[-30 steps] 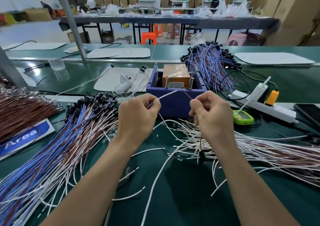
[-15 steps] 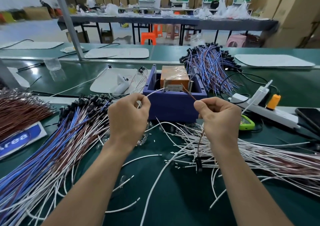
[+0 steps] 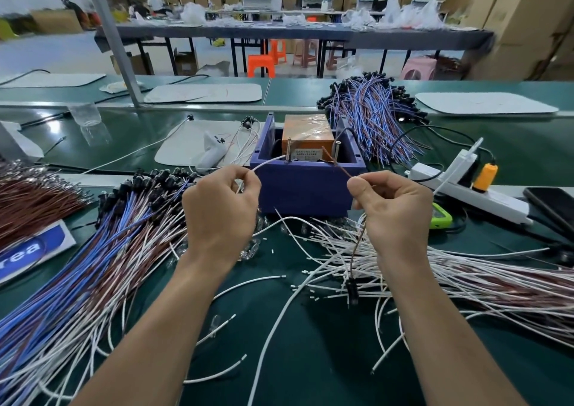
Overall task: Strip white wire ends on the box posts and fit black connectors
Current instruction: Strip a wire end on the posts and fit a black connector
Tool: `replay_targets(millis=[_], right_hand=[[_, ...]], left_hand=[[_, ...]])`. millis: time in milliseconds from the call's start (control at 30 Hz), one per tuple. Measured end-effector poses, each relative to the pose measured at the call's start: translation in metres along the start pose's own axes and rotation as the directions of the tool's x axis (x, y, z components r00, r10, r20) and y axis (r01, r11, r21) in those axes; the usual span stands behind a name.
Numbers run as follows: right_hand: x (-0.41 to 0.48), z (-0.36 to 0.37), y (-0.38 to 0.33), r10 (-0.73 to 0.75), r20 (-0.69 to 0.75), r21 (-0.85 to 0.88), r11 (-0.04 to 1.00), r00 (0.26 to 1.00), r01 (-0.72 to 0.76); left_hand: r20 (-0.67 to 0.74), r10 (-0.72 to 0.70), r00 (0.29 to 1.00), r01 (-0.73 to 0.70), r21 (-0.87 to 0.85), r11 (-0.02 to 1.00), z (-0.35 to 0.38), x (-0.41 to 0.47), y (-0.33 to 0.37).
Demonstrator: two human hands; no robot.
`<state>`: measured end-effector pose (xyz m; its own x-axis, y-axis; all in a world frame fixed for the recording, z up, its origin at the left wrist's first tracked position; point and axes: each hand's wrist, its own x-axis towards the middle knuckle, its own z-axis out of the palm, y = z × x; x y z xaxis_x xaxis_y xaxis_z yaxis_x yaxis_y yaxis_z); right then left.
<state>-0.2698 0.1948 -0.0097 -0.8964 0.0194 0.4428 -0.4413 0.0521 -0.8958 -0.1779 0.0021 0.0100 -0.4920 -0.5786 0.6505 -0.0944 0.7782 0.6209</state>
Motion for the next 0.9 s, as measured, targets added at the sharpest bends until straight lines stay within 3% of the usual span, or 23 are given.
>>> replay_targets(millis=[900], right_hand=[[0.0097, 0.0013, -0.0021, -0.022, -0.089, -0.12, 0.993, 0.996, 0.012]], left_hand=[[-0.013, 0.046, 0.999, -0.046, 0.008, 0.999, 0.0024, -0.0001, -0.0025]])
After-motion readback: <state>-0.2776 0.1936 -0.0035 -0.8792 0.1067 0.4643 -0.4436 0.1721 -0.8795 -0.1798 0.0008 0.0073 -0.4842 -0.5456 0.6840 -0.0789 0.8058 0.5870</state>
